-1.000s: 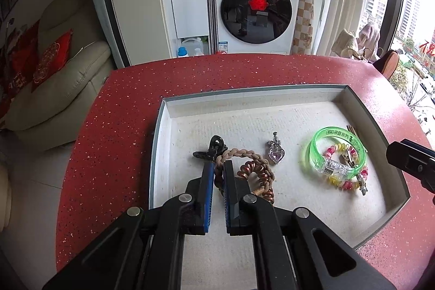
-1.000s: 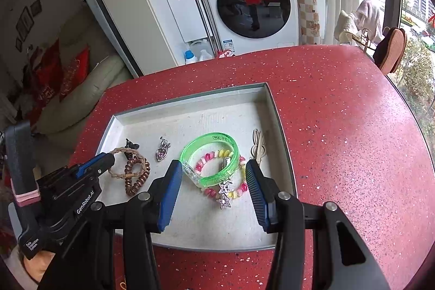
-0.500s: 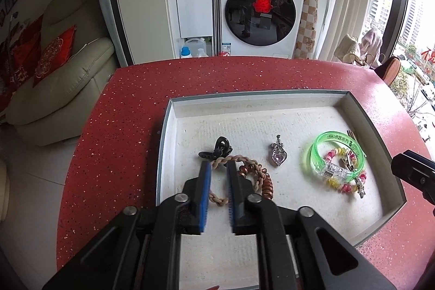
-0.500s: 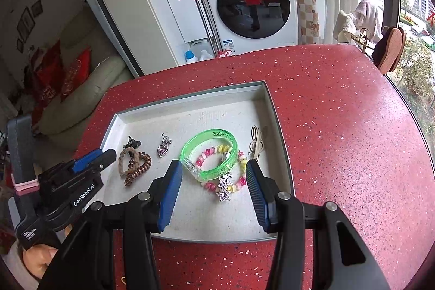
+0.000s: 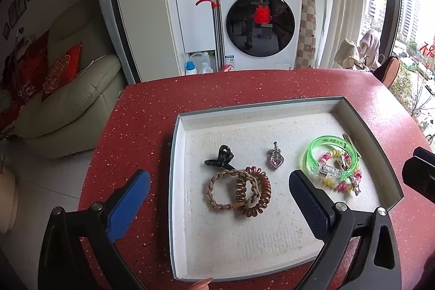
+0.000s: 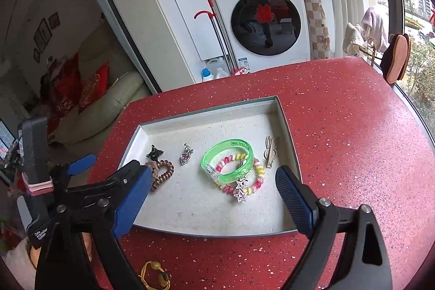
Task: Organize jewelry
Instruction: 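Withdraw both tools from the tray toward the yellow cord charm and silver pendant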
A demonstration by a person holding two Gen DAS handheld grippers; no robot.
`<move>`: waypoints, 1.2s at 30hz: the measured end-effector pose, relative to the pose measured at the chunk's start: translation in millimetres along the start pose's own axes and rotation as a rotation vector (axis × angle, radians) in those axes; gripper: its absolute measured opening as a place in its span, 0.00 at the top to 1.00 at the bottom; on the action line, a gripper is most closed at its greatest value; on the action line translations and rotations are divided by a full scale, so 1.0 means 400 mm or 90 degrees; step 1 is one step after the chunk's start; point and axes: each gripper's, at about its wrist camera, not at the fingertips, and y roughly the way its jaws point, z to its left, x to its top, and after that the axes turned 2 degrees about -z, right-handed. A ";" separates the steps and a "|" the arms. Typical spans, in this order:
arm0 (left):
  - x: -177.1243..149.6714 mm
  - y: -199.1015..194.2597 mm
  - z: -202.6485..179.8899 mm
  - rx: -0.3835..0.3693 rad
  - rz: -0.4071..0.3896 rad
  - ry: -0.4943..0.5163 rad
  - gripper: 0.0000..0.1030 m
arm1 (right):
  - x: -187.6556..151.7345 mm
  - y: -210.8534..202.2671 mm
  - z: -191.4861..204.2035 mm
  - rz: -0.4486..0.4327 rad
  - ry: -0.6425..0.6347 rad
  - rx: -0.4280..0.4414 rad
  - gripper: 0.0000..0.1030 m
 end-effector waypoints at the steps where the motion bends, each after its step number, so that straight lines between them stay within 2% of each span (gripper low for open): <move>1: -0.006 -0.008 0.002 0.002 -0.002 0.001 0.00 | -0.004 -0.007 0.003 -0.003 0.000 0.006 0.09; 3: -0.014 -0.023 0.004 0.005 -0.006 0.005 0.00 | -0.012 -0.017 0.012 0.003 -0.005 0.013 0.09; 9: -0.060 -0.078 0.025 0.008 -0.008 0.008 0.00 | -0.083 -0.050 0.051 0.068 -0.058 0.042 0.09; 15: -0.152 -0.114 0.045 -0.039 0.034 0.004 0.00 | -0.205 -0.064 0.077 0.126 -0.121 0.030 0.09; 19: -0.220 -0.123 0.041 -0.051 0.060 0.016 0.00 | -0.268 -0.068 0.076 0.154 -0.140 0.032 0.09; 26: -0.306 -0.110 0.053 -0.048 0.108 0.020 0.00 | -0.338 -0.068 0.106 0.179 -0.196 0.033 0.09; 32: -0.311 -0.115 0.085 -0.033 0.111 -0.013 0.00 | -0.358 -0.038 0.140 0.183 -0.226 0.033 0.09; 36: -0.305 -0.116 0.090 -0.032 0.109 -0.016 0.00 | -0.367 -0.018 0.160 0.180 -0.243 0.029 0.16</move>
